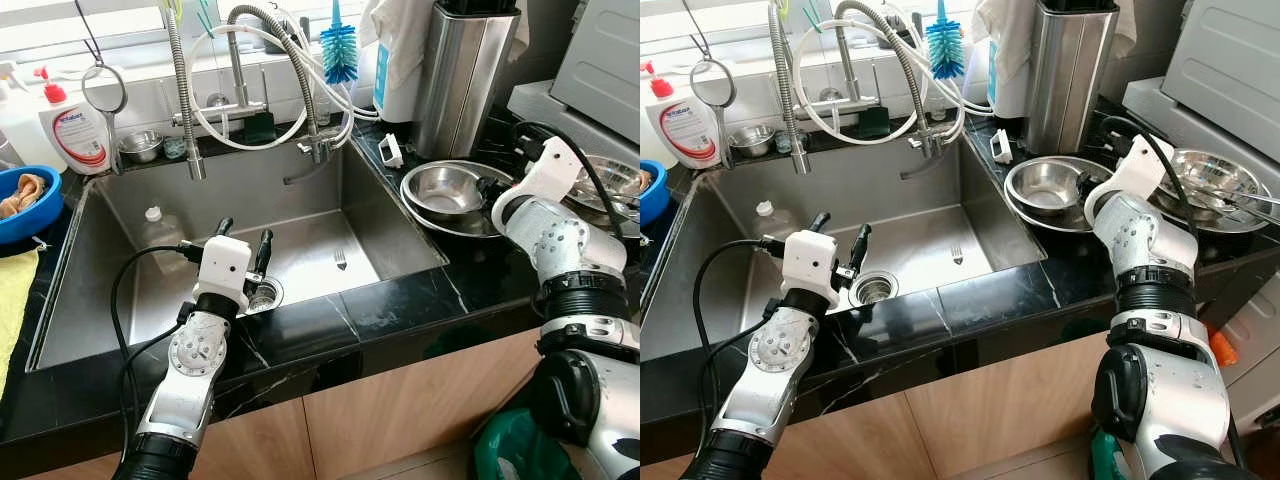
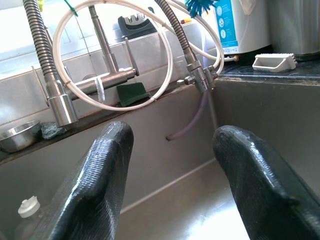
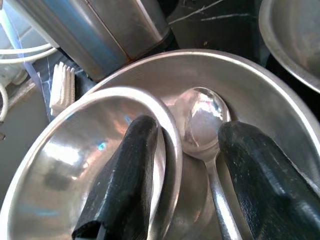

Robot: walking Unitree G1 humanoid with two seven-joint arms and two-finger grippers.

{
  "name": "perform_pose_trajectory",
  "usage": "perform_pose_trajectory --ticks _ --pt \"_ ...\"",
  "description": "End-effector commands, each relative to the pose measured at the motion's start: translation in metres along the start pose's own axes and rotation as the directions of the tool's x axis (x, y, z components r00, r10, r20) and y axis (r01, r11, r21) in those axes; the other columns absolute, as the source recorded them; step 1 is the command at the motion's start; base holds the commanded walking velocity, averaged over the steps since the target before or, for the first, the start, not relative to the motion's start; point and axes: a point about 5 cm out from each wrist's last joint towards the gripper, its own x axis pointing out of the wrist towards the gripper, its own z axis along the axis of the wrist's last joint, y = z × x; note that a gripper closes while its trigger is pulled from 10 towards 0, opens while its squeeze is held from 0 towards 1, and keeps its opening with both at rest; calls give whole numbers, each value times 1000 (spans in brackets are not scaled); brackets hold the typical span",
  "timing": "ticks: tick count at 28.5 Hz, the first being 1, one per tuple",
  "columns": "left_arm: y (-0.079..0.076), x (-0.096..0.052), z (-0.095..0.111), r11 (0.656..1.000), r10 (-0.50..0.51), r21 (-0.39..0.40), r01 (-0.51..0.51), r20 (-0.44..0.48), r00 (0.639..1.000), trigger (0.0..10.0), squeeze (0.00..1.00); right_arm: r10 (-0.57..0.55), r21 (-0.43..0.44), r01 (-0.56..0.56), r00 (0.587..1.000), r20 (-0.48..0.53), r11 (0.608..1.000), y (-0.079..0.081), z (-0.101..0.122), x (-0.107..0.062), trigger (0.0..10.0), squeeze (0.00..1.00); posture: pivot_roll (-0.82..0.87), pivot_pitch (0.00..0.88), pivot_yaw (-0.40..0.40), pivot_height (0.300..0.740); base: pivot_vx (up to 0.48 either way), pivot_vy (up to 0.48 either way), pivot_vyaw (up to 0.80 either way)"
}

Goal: Kitchen organization

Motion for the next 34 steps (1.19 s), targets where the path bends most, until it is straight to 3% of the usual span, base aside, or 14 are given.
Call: perform_pose_trajectory --ticks 1,12,13,14,27,34 --pt "4 2 0 999 5 31 -5 3 1000 10000 0 22 -13 -22 1000 -4 1000 7 5 0 10000 0 -115 0 67 740 0 0 0" --pt "0 1 0 998 -21 54 21 2 1000 10000 0 77 -12 -77 996 -33 997 16 0 1 9804 0 -117 0 66 740 0 0 0" --pt "0 1 0 998 -21 54 21 1 1000 10000 0 77 -10 -78 996 -34 997 16 0 1 1137 0 -117 0 66 740 0 0 0" --pt "-1 1 0 998 -23 54 23 -1 1000 10000 0 80 -7 -80 996 -36 997 16 -1 1 0 0 -115 0 63 740 0 0 0" --pt "-2 1 -1 998 -32 53 33 -5 999 10000 0 117 -3 -117 992 -53 993 21 -5 1 0 0 -115 0 63 740 0 0 0" --pt "-2 1 0 998 -33 51 33 -1 999 10000 0 106 16 -106 994 -6 994 21 3 -1 0 0 -114 0 65 740 0 0 0"
